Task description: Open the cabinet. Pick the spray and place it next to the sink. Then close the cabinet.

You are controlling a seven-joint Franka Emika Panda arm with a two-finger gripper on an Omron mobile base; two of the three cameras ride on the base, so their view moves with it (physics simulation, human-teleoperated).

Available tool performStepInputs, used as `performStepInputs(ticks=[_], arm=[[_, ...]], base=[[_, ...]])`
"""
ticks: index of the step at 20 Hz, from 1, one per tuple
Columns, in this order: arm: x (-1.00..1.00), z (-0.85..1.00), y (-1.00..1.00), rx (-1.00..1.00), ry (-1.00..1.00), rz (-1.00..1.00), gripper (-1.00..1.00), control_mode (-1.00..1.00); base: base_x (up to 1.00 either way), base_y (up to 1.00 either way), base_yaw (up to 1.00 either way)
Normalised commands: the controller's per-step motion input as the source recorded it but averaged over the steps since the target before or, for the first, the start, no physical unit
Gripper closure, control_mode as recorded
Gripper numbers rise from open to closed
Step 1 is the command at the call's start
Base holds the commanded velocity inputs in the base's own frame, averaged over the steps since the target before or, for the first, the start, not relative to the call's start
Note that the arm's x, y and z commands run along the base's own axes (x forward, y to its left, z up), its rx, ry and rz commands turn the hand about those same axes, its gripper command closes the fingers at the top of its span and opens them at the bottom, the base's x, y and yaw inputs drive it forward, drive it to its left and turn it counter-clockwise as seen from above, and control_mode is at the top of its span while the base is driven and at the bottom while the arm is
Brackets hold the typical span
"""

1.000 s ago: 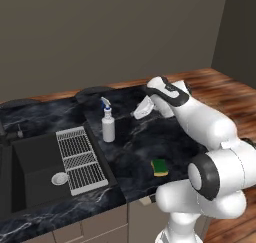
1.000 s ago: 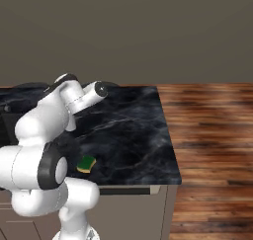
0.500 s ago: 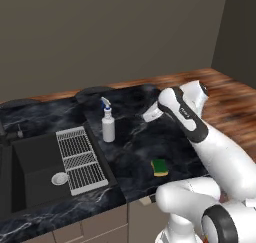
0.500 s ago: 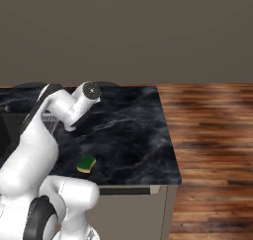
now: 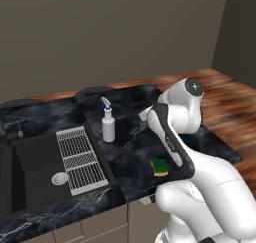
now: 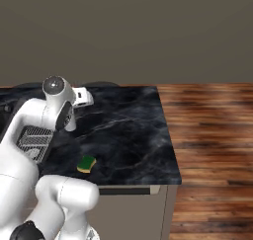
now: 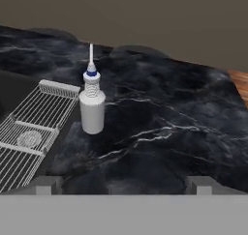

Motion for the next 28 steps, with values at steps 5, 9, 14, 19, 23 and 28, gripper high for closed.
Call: performStepInputs(ticks=[5, 9, 14, 19, 23, 28], arm=[[-0.17, 0.00, -0.05, -0.15, 0.08, -0.52, -1.00, -1.00], [-0.35, 0.19, -0.15, -0.02, 0.00, -0.32, -1.00, -1.00], [-0.76, 0.42, -0.10, 0.04, -0.01, -0.07, -1.00, -1.00], [-0.75, 0.34, 0.00, 0.08, -0.01, 0.18, -1.00, -1.00], [-0.56, 0.05, 0.00, 0.06, 0.00, 0.29, -1.00, -1.00], [-0.22, 0.00, 0.00, 0.00, 0.00, 0.26, -1.00, -1.00]], base=[[0.00, 0.00, 0.00], [0.00, 0.00, 0.00], [0.00, 0.00, 0.00], [0.00, 0.00, 0.00], [0.00, 0.00, 0.00], [0.00, 0.00, 0.00]])
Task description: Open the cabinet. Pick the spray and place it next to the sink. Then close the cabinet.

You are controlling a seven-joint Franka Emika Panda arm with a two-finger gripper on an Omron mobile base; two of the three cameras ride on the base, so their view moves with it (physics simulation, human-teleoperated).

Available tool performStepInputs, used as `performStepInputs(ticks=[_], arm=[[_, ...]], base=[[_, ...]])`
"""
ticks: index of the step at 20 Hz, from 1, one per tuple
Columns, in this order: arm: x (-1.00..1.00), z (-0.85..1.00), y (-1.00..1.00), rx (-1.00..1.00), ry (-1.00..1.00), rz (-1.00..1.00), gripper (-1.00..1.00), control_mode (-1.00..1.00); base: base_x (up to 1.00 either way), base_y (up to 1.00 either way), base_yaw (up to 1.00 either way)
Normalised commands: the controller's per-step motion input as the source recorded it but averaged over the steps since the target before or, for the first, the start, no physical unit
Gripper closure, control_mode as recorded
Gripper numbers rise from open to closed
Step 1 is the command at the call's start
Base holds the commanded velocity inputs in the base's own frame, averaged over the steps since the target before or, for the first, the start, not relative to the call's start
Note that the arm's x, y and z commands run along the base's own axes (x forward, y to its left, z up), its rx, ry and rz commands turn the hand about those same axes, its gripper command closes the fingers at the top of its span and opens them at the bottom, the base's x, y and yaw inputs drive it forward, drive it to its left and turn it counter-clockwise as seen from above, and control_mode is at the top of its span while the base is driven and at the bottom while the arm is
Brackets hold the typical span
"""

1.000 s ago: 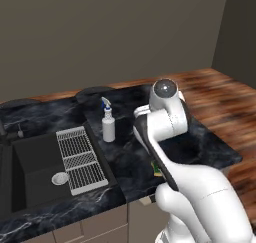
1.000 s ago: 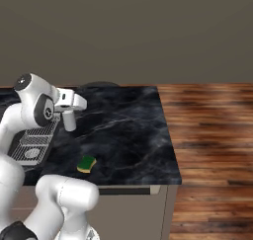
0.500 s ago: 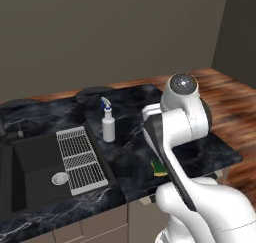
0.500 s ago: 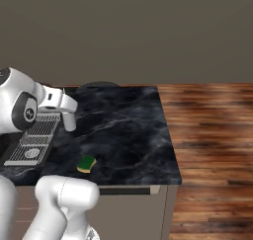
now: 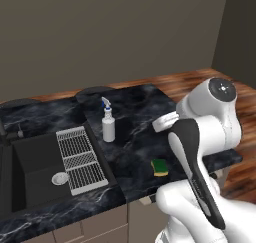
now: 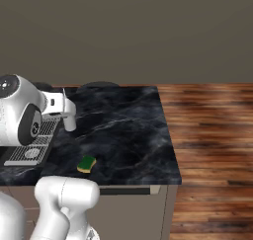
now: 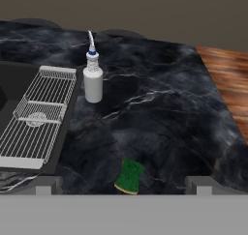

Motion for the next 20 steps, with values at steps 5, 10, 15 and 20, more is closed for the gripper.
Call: performStepInputs(ticks=[5, 10, 15, 20], arm=[[-0.23, 0.00, 0.00, 0.00, 0.00, 0.12, -1.00, -1.00], [0.00, 0.00, 0.00, 0.00, 0.00, 0.00, -1.00, -1.00], [0.00, 0.00, 0.00, 0.00, 0.00, 0.00, -1.00, -1.00], [0.00, 0.00, 0.00, 0.00, 0.00, 0.00, -1.00, 1.00]], base=[[0.00, 0.00, 0.00], [0.00, 0.00, 0.00], [0.00, 0.00, 0.00], [-0.09, 0.00, 0.00]])
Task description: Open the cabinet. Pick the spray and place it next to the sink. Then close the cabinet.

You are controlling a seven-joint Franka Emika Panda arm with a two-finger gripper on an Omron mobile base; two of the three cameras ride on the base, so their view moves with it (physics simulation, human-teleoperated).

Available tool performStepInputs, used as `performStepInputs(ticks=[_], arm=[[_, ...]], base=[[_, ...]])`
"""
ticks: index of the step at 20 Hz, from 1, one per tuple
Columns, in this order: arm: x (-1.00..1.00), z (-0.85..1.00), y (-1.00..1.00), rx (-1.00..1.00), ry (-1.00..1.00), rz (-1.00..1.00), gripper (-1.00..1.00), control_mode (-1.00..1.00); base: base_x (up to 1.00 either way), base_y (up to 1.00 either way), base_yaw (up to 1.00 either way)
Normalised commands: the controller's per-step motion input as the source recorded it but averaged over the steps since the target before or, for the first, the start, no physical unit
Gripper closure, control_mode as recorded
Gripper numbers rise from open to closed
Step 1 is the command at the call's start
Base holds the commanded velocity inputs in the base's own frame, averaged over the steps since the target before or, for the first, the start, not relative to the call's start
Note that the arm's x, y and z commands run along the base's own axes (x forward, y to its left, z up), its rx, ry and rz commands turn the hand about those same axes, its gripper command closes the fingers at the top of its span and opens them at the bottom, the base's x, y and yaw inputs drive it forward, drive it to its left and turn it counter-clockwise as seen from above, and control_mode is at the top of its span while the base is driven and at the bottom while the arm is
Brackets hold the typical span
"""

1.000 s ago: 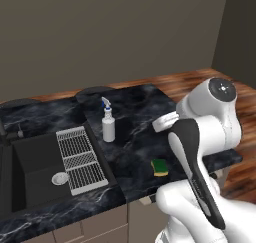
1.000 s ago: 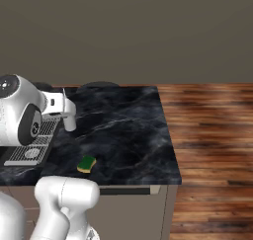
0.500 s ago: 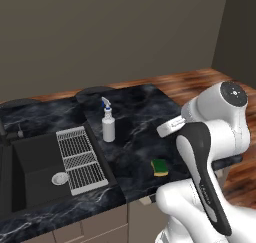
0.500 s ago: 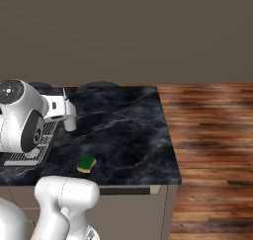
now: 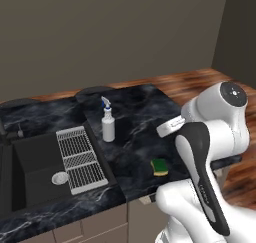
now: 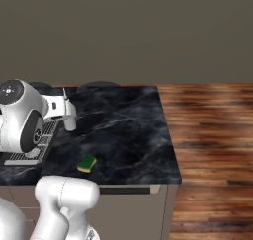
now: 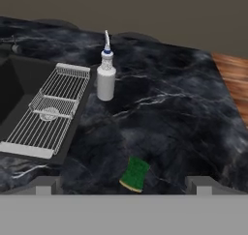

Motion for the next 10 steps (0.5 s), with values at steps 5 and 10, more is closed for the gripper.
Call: performStepInputs(ticks=[5, 10], arm=[[0.00, 0.00, 0.00, 0.00, 0.00, 0.00, -1.00, 1.00], [0.00, 0.00, 0.00, 0.00, 0.00, 0.00, -1.00, 1.00]], base=[[-0.98, -0.14, -0.07], [-0.81, -0.04, -0.20]])
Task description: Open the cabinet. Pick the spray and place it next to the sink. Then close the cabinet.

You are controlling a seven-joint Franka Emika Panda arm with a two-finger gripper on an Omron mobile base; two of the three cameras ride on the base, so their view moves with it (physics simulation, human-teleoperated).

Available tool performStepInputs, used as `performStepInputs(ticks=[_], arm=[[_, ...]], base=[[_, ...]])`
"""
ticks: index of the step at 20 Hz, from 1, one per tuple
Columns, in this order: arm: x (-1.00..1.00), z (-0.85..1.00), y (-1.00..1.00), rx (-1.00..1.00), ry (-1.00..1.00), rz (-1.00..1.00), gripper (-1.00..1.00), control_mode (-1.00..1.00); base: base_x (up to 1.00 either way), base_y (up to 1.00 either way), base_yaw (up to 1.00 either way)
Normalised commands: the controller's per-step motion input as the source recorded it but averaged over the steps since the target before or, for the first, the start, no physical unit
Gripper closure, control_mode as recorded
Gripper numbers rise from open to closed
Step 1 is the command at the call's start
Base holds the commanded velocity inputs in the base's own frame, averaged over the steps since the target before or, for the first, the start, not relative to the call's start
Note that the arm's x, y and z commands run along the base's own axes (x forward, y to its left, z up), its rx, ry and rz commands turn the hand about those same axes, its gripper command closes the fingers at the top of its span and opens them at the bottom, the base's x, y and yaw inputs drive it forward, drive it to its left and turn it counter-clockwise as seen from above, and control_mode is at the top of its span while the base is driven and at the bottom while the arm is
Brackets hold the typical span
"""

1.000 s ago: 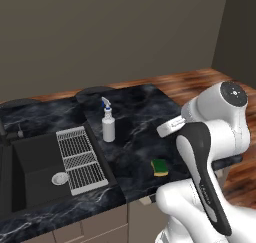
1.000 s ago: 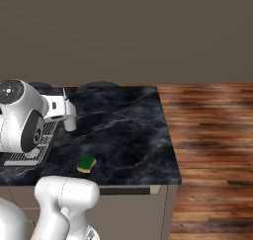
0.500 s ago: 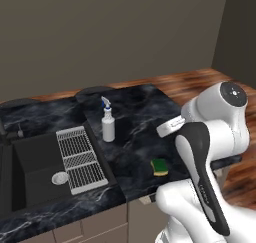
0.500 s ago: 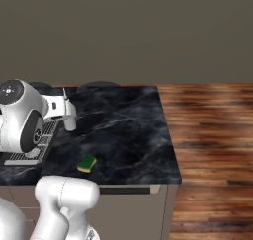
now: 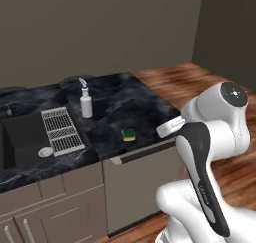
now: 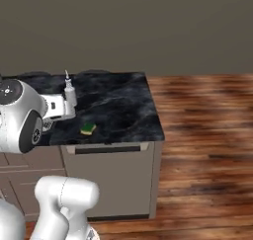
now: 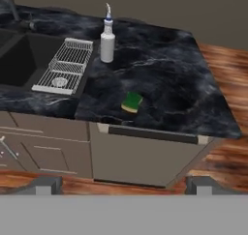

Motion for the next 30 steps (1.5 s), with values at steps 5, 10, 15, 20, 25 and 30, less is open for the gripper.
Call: performStepInputs(ticks=[5, 10, 15, 20, 25, 30], arm=[[0.00, 0.00, 0.00, 0.00, 0.00, 0.00, -1.00, 1.00], [0.00, 0.00, 0.00, 0.00, 0.00, 0.00, -1.00, 1.00], [0.00, 0.00, 0.00, 0.00, 0.00, 0.00, -1.00, 1.00], [0.00, 0.00, 0.00, 0.00, 0.00, 0.00, -1.00, 1.00], [0.00, 0.00, 0.00, 0.00, 0.00, 0.00, -1.00, 1.00], [0.00, 0.00, 0.00, 0.00, 0.00, 0.00, -1.00, 1.00]], base=[[-0.07, 0.00, -0.78], [0.00, 0.00, -1.00], [0.00, 0.00, -1.00], [0.19, 0.00, -1.00], [0.60, 0.00, -0.93], [0.69, 0.00, -0.86]])
